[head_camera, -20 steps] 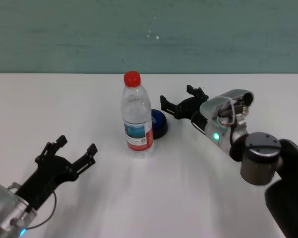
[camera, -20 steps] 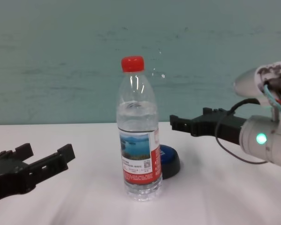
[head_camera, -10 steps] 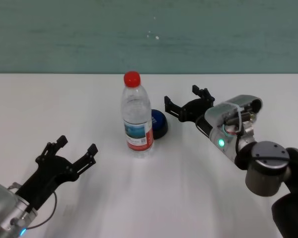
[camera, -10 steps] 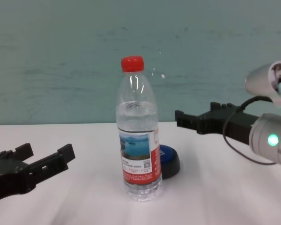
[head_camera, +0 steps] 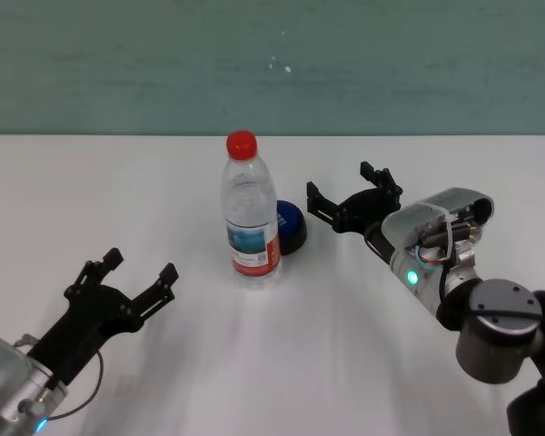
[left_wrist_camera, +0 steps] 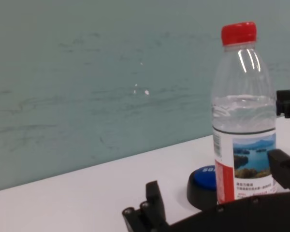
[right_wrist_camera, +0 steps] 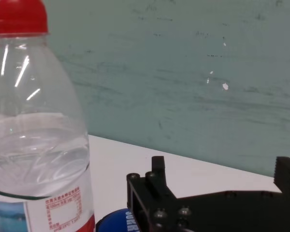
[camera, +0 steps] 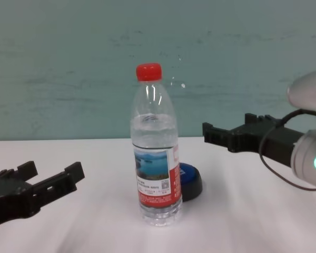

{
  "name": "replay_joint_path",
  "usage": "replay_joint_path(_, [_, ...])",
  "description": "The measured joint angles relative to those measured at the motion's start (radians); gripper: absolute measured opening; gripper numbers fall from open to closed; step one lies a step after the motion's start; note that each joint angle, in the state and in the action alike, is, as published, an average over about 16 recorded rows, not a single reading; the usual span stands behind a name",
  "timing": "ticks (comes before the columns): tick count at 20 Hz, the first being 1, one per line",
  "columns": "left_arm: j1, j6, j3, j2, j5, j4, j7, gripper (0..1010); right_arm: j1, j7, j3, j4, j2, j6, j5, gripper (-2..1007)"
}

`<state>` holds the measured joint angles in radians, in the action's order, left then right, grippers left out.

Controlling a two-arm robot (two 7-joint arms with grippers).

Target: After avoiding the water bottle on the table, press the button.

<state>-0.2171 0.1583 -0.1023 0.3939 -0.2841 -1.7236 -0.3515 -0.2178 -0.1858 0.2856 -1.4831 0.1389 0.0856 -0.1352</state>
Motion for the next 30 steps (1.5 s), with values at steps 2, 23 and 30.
replay_joint_path(2, [0.0,0.0,0.0,0.0,0.0,0.0,0.0,1010,0.019,0.006,-0.003,-0.023,0.001,0.004,0.007,1004])
replay_joint_path(23, [0.0,0.0,0.0,0.0,0.0,0.0,0.0,1010,0.183,0.033,-0.005,-0.194,-0.013,0.027,0.078,1004])
replay_joint_path(30, [0.0,0.0,0.0,0.0,0.0,0.0,0.0,1010,0.23,0.042,-0.007,-0.22,-0.022,0.031,0.098,1004])
